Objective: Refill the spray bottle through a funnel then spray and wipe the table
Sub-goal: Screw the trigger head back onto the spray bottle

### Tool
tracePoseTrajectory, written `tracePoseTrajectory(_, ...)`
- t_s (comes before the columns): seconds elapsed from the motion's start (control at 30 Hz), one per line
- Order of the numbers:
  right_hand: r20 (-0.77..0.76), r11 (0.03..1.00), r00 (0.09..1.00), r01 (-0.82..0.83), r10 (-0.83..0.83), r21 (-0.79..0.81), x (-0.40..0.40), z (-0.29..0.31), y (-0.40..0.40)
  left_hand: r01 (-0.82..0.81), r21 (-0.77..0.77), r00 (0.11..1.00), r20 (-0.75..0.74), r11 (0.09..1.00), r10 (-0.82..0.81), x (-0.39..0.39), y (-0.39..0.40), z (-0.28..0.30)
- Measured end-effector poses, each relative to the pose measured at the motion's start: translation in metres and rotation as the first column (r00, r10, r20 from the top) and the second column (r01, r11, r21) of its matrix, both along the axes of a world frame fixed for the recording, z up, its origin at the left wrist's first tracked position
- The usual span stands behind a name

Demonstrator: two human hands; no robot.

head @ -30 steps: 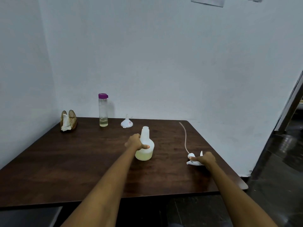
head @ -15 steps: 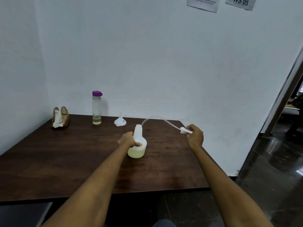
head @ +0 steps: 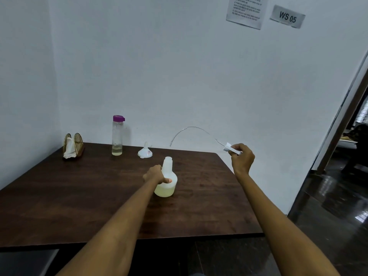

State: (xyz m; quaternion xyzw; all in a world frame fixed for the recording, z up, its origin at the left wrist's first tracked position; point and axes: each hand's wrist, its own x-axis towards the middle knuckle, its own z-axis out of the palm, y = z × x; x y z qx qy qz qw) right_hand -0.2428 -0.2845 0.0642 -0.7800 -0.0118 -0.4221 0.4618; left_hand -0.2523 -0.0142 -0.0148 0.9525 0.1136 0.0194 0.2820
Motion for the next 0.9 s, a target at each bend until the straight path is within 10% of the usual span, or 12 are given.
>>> tracePoseTrajectory(0.47, -0.048, 0.958, 0.999, -0.011, -0.003, -0.286, 0.008, -0.006, 0.001, -0.009, -0.002, 1.000, -0.002, 1.000, 0.009, -0.005, -0.001, 0.003)
tracePoseTrajectory(0.9, -0.191, 0.727, 0.871, -0.485, 0.454, -0.485, 0.007, 0.052, 0.124, 0.015, -0.014, 1.000, 0.001, 1.000, -0.015, -0.003, 0.001, 0.001)
